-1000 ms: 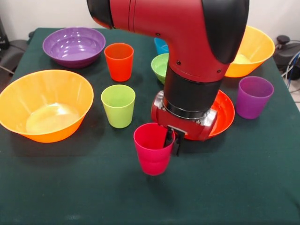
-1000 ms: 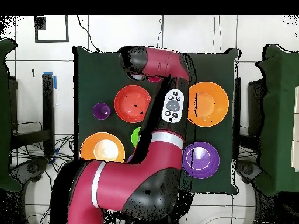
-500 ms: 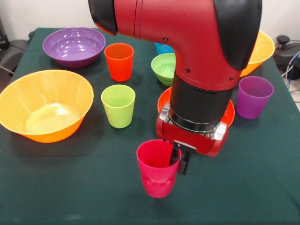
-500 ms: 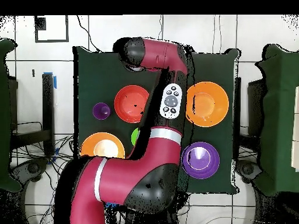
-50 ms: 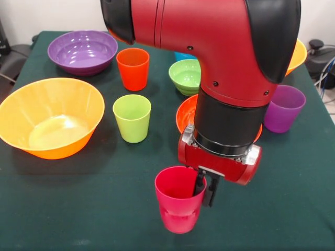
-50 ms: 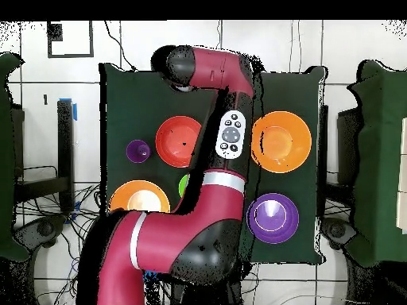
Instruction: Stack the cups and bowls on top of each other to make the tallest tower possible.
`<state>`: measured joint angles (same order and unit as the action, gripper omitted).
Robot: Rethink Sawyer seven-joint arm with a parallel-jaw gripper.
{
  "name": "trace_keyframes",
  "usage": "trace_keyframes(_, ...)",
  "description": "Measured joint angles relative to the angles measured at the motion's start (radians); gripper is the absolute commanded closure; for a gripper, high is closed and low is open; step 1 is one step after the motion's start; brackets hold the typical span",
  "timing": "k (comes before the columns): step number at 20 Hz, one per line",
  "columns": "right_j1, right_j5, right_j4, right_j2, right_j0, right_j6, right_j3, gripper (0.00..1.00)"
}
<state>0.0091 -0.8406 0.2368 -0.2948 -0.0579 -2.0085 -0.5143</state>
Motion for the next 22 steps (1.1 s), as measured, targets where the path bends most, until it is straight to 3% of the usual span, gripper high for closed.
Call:
trace_keyframes(13, 0.006, 0.0, 0.007, -0.026, 0.013, 0.0, -0.004, 1.0)
trace_keyframes(22, -0.029, 0.0, 0.007, -0.03, 0.039, 0.0, -0.062, 1.0)
